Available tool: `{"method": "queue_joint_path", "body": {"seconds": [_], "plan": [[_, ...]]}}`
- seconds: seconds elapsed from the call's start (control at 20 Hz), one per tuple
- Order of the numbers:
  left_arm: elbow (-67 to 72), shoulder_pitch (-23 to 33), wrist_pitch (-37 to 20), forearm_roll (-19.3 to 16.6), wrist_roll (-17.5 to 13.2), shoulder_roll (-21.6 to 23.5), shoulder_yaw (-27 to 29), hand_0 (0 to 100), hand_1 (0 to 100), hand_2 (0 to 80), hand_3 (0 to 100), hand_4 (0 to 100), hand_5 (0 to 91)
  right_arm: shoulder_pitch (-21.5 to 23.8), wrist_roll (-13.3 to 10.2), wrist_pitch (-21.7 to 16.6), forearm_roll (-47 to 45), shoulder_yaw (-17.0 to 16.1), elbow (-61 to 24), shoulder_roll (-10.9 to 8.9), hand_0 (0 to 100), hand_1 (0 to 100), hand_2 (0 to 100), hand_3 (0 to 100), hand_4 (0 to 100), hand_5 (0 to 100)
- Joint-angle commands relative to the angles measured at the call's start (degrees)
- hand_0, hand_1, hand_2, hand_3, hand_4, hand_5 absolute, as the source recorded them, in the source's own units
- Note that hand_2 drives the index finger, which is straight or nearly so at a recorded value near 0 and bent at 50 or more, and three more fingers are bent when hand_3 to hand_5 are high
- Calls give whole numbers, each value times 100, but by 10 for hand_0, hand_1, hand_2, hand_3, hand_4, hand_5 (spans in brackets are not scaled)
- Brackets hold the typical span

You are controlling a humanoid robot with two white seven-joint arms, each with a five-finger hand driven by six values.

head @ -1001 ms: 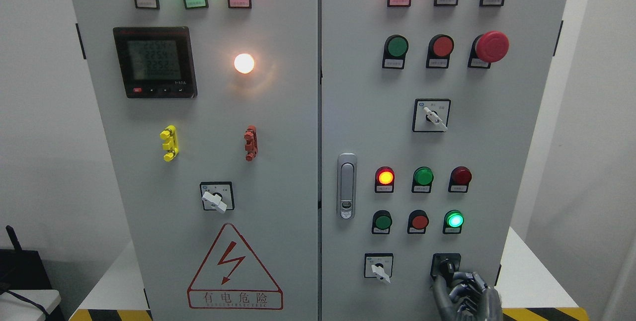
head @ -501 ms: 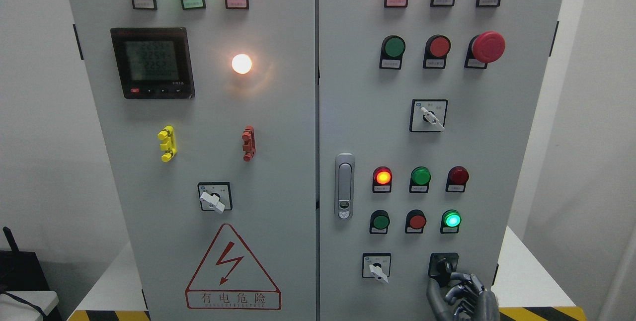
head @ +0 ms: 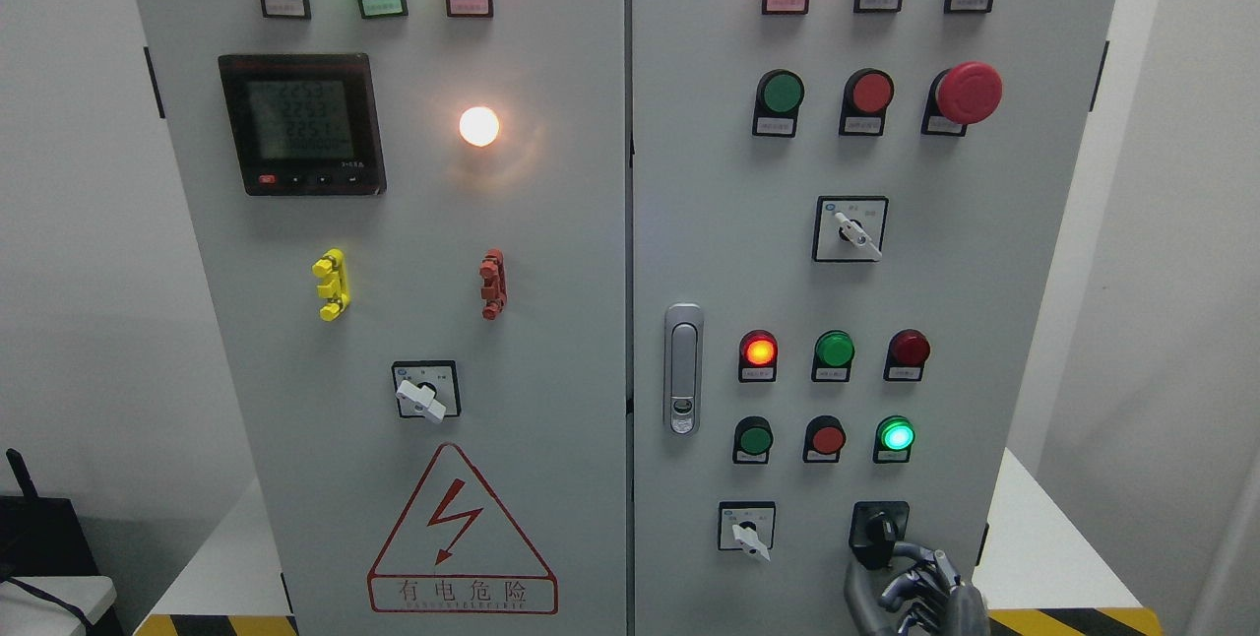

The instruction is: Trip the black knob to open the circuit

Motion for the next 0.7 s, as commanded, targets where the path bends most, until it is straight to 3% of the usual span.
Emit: {"method": "queue_joint_path", "body": {"seconds": [0.0,0.25,0.65], "plan": [[0,-44,2,-184,4,0,0,120,389,0,0,0,0,147,-13,-576,0,10,-11,-110,268,768,330,690,646,649],[0,-44,2,-193,4,0,0,120,389,0,0,0,0,287,-13,-716,0,1,-28,-180,250,756,301,616,562,543],[0,-44,2,-193,4,0,0,120,389,0,0,0,0,542,-22,-813,-17,-34,-186,-260,226,743,303,617,563,535]]}}
